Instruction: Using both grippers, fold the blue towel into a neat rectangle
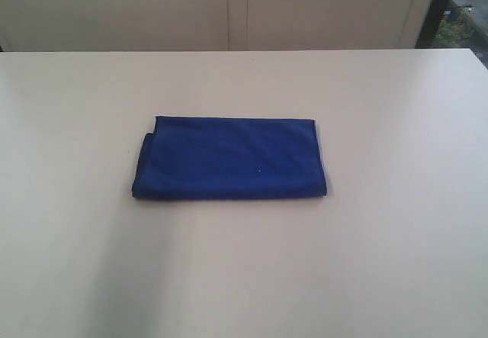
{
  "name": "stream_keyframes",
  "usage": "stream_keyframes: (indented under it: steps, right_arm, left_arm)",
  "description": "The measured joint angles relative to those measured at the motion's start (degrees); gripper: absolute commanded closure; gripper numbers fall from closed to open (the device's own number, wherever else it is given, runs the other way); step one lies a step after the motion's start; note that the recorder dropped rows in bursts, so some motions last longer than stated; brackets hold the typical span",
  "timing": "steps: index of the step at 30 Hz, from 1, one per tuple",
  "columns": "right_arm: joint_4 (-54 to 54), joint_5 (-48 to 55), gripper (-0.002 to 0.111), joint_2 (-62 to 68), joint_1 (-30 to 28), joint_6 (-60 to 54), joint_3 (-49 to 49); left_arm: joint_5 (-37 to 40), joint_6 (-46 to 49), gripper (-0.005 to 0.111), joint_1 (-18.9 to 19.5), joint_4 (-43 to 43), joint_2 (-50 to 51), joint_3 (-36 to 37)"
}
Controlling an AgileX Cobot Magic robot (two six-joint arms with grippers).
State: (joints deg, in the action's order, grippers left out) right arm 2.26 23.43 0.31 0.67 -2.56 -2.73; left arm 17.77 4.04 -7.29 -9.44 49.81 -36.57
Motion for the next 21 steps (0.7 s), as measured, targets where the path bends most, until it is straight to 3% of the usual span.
stream_keyframes:
  steps: [21]
  right_arm:
    - [0.0, -3.17, 0.108, 0.0, 0.0, 0.0, 2.48]
  left_arm:
    - [0.0, 0.0, 0.107, 0.0, 0.0, 0.0, 0.0]
